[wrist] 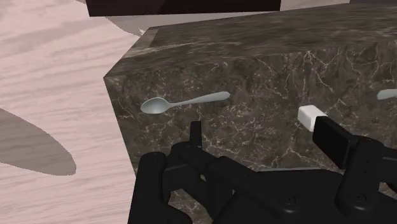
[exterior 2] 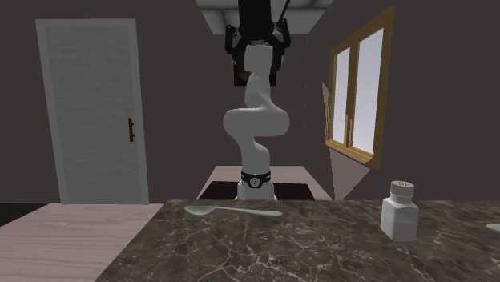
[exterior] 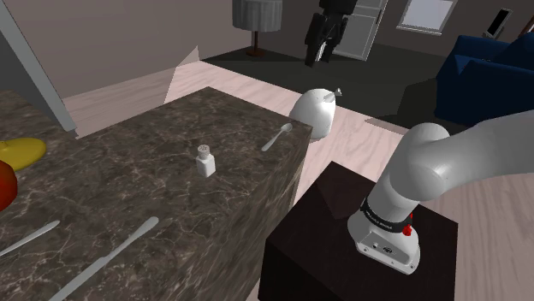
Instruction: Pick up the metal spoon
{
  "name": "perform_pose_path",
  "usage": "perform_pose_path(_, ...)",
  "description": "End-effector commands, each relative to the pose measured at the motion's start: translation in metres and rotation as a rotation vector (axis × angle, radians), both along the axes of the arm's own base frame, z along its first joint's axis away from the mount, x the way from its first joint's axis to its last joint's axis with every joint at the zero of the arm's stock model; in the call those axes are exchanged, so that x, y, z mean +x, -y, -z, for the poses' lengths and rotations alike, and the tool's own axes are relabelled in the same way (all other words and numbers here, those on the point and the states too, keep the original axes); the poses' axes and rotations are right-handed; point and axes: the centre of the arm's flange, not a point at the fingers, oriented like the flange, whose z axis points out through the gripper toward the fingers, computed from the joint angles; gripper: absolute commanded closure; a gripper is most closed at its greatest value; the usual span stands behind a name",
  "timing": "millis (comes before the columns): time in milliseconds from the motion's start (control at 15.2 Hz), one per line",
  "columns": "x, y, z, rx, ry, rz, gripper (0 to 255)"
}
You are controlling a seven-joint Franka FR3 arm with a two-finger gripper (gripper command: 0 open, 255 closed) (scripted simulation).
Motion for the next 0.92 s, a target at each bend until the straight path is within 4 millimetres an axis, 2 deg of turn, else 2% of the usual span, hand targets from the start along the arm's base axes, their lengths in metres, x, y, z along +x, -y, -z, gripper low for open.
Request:
perform_pose_path(0,0.000,0.000,0.000,0.000,0.000,0.000,0)
perform_pose_path(858,0.087,0.061,0.143,-0.034,-0.140,-0.023,0)
